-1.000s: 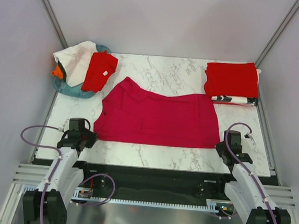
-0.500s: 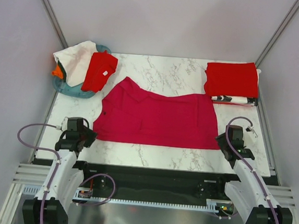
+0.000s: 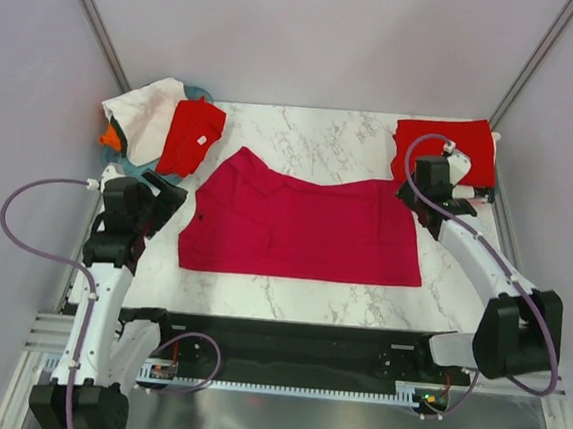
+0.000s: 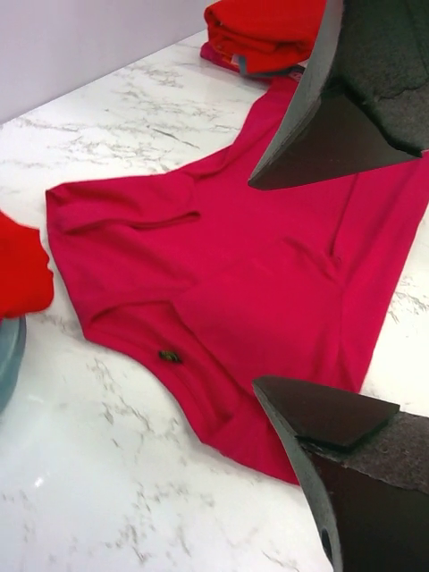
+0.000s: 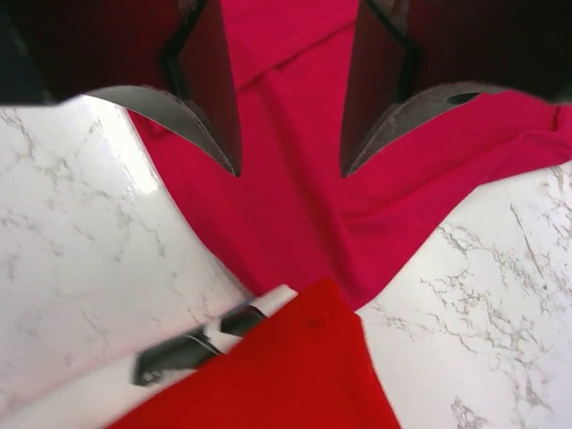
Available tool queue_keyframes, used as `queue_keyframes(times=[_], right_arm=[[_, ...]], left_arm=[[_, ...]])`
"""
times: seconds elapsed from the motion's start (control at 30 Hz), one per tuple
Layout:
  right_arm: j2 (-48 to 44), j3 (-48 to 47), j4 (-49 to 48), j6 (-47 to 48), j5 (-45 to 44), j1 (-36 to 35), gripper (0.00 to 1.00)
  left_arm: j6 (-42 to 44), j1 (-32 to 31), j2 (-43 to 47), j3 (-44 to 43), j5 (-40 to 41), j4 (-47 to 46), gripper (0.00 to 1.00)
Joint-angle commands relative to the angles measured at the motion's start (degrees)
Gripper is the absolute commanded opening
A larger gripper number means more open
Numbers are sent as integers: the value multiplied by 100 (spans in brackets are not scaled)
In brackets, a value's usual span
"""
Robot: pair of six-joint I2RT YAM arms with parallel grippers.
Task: Fold and stack the t-shirts
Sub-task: Fold the tshirt
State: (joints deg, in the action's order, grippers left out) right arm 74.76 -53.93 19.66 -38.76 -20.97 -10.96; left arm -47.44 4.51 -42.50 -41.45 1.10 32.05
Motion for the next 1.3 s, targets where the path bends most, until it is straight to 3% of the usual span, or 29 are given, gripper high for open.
queue_keyframes(times=[0.0, 0.33, 0.53, 0.7, 1.0, 1.27], right_arm=[[722, -905, -252, 641, 215, -73, 54], [3410, -3491, 266, 1169, 911, -257, 45], [4579, -4607, 652, 1520, 165, -249, 44], [5364, -5495, 1135, 1653, -372, -196, 38], [5962, -5655, 1189, 1503, 14, 524, 38], [5901, -5567, 1180, 1547, 426, 736, 49]], left_arm=[[543, 32, -661, -504, -487, -506, 91], [824, 6, -1190, -689, -1559, -1210, 90], [1158, -3, -1199, -706, -1710, -1219, 92], [1228, 14, -1287, -759, -1842, -1219, 92], [1308, 6, -1585, -777, -2009, -1219, 92], [1246, 6, -1691, -794, -2027, -1254, 92]])
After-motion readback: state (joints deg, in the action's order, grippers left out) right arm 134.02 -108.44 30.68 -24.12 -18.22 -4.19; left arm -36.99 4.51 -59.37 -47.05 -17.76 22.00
